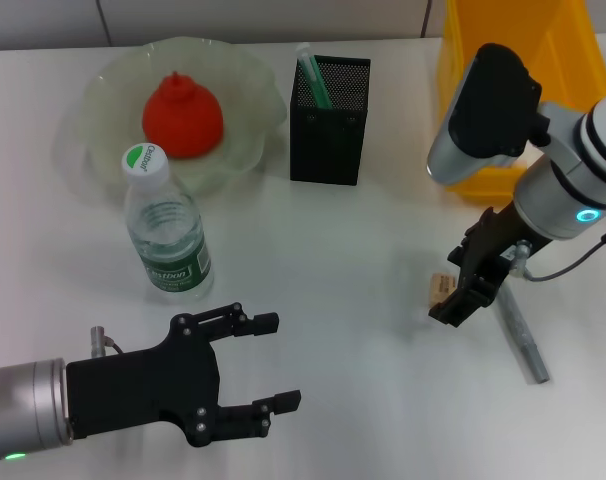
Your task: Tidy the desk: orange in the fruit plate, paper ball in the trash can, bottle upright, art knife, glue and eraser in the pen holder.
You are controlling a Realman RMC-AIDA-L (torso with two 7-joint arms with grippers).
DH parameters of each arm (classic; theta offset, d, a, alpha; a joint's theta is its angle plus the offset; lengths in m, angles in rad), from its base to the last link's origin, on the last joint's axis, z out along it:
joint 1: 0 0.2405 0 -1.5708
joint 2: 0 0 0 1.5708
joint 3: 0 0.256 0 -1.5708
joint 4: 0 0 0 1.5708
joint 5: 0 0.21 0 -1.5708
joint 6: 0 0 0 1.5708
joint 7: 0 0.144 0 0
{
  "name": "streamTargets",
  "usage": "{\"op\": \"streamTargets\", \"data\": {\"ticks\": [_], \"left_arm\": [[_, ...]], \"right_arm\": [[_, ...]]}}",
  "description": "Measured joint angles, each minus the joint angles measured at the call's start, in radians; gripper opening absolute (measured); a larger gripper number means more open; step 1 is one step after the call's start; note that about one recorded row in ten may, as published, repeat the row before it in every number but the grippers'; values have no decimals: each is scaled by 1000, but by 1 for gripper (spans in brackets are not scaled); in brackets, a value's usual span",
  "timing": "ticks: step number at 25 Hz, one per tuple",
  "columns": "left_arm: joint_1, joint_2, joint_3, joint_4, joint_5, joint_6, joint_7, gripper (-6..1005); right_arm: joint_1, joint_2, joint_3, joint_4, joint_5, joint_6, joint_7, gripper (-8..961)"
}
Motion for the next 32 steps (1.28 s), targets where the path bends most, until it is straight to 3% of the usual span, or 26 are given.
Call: {"op": "streamTargets", "data": {"ticks": [6, 17, 20, 21, 22, 23, 26, 29, 31, 32], "left_arm": [[0, 0, 1, 1, 0, 7, 0, 783], [0, 0, 0, -1, 0, 6, 1, 783], [0, 0, 0, 2, 0, 8, 0, 783], [0, 1, 0, 5, 0, 9, 0, 783], [0, 1, 0, 5, 0, 9, 0, 783], [0, 1, 0, 7, 0, 9, 0, 783], [0, 1, 0, 7, 0, 9, 0, 783], [-1, 1, 2, 7, 0, 10, 0, 783], [-1, 1, 3, 7, 0, 10, 0, 783], [-1, 1, 3, 7, 0, 10, 0, 783]], "right_arm": [[35, 1, -7, 79, -1, 24, 11, 729], [47, 2, 2, 71, 4, 21, 28, 463], [23, 2, 20, -25, 9, -3, 63, 413], [-14, 2, 53, -154, 30, -23, 91, 397], [-14, 2, 53, -154, 30, -23, 91, 397], [-56, 1, 90, -288, 74, -33, 102, 396], [-99, 2, 145, -428, 125, 9, 107, 396], [-108, 3, 167, -449, 136, 90, 108, 400], [-93, 0, 165, -364, 142, 241, 105, 411], [-93, 0, 165, -364, 142, 241, 105, 416]]}}
